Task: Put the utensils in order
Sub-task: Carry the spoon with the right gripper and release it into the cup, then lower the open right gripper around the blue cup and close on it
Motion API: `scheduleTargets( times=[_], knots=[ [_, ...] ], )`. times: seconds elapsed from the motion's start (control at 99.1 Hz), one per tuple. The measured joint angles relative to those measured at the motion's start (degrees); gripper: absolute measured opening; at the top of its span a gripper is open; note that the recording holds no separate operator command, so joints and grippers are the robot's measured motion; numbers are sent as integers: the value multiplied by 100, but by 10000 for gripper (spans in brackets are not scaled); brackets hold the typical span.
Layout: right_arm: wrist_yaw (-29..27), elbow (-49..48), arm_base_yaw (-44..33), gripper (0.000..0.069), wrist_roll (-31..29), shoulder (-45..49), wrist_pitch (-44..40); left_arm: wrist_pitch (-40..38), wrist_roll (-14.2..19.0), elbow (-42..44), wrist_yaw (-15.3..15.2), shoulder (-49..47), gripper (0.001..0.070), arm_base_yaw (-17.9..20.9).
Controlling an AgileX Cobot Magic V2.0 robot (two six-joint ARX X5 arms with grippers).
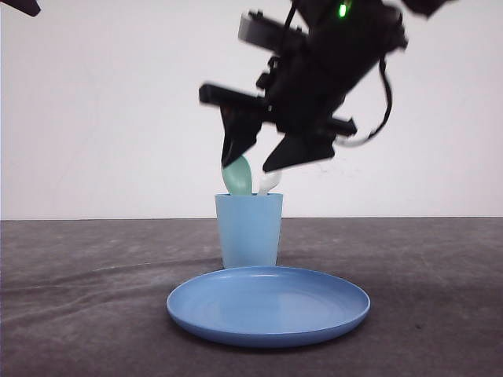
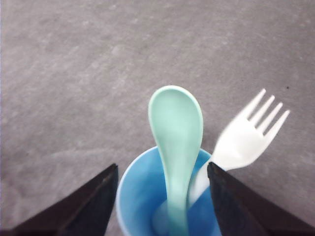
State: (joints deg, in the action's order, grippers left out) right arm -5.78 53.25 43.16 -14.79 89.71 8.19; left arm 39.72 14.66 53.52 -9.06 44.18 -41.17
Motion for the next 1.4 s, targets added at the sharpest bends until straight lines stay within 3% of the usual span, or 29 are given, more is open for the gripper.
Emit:
scheduleTargets(
  times=[0.313, 0.373, 0.504, 0.646, 0.968, 1.402],
  knots=[
    [13, 398, 262, 373, 85, -1493, -2002, -13, 0, 0, -2, 0, 275, 0],
    [15, 398, 284, 438, 13, -1657, -2422, -11, 0, 0, -2, 2, 275, 0],
    [13, 398, 330, 676, -249, -1764, -3147, -13, 0, 0, -2, 2, 275, 0],
    [13, 398, 334, 681, -468, -1700, -3755, -13, 28, 0, -4, 2, 275, 0],
    [-9, 398, 409, 681, -673, -1054, -3652, -11, 107, 0, -4, 2, 275, 0],
    [-20, 398, 367, 681, -793, 68, -2330, 0, 125, 0, -4, 2, 275, 0]
  ],
)
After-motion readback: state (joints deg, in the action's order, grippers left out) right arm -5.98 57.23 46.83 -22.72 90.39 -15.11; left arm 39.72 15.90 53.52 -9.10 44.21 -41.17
